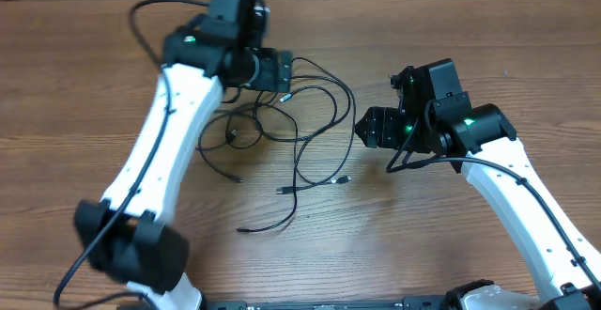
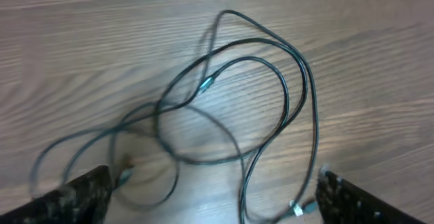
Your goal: Untangle cables
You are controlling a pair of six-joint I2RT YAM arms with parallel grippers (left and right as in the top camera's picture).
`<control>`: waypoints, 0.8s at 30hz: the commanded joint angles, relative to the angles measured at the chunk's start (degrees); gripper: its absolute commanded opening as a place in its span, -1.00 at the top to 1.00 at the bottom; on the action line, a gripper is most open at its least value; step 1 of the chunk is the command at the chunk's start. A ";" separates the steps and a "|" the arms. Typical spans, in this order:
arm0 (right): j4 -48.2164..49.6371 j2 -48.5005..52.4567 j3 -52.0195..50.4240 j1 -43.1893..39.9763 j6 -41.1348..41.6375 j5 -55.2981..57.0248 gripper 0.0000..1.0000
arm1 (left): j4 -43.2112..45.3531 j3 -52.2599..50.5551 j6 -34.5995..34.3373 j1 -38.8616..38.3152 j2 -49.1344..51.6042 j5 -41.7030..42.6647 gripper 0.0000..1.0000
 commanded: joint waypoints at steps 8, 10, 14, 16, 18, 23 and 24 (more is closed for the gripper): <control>0.04 -0.15 1.25 -0.04 -0.26 0.76 -0.54 | 9.51 0.66 1.86 -1.68 14.14 0.90 -0.43; -0.04 -0.15 1.25 -0.04 -0.26 0.76 -0.54 | 10.16 0.66 0.98 -1.66 16.26 0.87 -0.33; -0.20 -0.15 1.25 -0.04 -0.26 0.79 -0.54 | 10.78 0.66 -2.08 -1.73 20.09 1.75 -0.29; -0.24 -0.15 1.25 -0.04 -0.26 0.76 -0.54 | 10.84 0.66 -3.08 -1.86 21.31 1.75 -0.28; -0.39 -0.15 1.25 -0.04 -0.26 0.79 -0.54 | 11.04 0.66 -3.08 -2.01 22.47 1.77 -0.21; -0.63 -0.15 1.25 -0.04 -0.26 0.79 -0.54 | 11.08 0.83 -5.01 -2.34 22.73 3.43 0.75; -0.63 -0.15 1.25 -0.04 -0.26 0.79 -0.54 | 11.08 1.05 -4.98 -2.32 22.62 4.87 0.88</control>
